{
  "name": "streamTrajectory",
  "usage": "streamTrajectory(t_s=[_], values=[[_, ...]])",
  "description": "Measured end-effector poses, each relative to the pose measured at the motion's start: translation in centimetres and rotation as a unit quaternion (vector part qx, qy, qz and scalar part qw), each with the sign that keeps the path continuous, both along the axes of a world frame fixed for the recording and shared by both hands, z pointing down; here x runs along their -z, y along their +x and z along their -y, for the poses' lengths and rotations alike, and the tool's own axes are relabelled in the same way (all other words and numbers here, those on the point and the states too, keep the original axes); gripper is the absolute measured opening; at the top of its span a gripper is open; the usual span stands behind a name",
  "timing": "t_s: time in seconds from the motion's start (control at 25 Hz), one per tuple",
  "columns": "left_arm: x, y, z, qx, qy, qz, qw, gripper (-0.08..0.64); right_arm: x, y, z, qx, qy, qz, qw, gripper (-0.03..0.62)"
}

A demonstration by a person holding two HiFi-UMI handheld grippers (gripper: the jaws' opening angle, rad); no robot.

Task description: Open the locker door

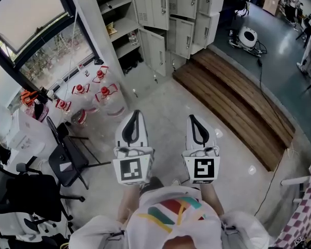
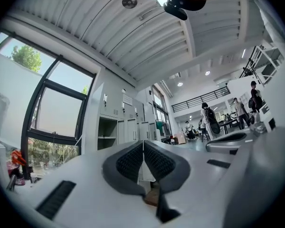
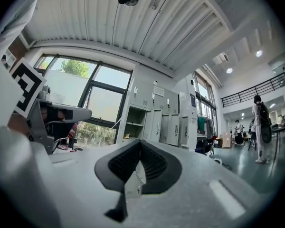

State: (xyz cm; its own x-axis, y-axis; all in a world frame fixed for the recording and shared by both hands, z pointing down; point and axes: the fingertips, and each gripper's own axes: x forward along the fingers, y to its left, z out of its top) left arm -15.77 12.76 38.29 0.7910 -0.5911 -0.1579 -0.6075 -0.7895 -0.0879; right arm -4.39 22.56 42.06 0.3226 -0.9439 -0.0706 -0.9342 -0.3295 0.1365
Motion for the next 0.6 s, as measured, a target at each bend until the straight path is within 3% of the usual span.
streamTrajectory(t_s=[0.24,0.6], values=[[-0.3,2.1,-1.7,-0.002,-0.005,0.004,1.0,0.017,-0.9,1.9,-0.9,0.019,-0.001,0.015,1.0,0.005],[-0.5,6.4,0.1,-0.026,0.001,0.008,0.9996,0.017,-1.3,5.2,-0.1,0.003,0.0,0.022,1.0,0.005]])
